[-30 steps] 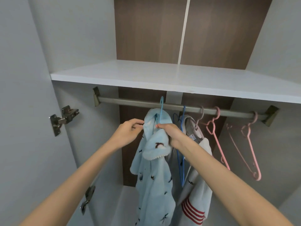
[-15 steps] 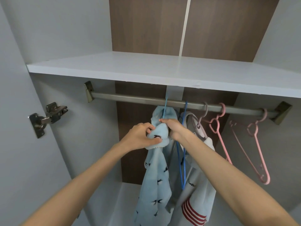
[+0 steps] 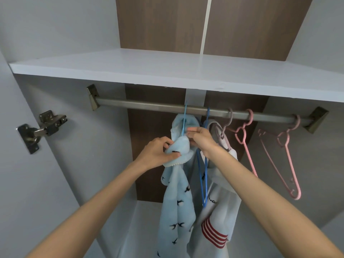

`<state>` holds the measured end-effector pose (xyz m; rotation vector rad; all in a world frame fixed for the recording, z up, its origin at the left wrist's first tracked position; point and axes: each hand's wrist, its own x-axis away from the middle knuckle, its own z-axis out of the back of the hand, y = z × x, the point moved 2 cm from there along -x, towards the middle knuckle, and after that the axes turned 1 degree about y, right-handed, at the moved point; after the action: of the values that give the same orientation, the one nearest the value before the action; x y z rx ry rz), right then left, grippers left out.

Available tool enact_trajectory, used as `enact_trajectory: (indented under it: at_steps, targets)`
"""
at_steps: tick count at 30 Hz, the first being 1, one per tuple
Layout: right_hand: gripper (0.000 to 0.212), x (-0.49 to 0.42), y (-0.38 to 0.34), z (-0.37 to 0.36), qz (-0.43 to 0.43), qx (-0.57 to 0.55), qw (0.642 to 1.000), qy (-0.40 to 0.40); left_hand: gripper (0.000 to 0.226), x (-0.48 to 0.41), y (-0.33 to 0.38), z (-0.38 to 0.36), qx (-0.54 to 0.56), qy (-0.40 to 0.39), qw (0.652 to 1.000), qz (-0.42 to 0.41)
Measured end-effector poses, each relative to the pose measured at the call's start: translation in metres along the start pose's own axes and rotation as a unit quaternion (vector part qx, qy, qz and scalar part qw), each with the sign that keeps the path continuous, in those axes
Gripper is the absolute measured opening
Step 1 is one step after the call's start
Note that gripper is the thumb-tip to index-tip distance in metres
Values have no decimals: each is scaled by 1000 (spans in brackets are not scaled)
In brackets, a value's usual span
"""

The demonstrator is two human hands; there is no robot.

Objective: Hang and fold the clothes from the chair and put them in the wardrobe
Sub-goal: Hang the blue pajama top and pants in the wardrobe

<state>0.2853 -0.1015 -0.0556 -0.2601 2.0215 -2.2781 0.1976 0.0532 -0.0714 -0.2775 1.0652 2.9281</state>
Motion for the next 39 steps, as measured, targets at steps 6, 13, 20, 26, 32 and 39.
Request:
enact_trajectory:
  at_steps: [6, 13, 20, 26, 32, 39]
  targets:
    - [26, 37, -7, 31, 234, 132, 944, 192, 65, 11, 13, -5, -3, 46, 999, -19]
    - [60, 31, 28, 31, 102, 252, 960, 69, 73, 21, 33, -24, -44, 21, 997, -57]
    - [45, 39, 27, 32, 95, 213, 966, 110, 67, 26, 33, -37, -81, -1, 995, -61]
    - [44, 41, 14, 33, 124, 202, 959, 158, 66, 29, 30, -31, -80, -2, 995, -62]
    - [45, 52, 0, 37, 117, 187, 959, 179, 63, 36, 25, -25, -56, -9, 997, -61]
    - [46, 105, -2, 42, 94, 215, 957, 170, 47, 57, 25, -9, -48, 20, 996, -67]
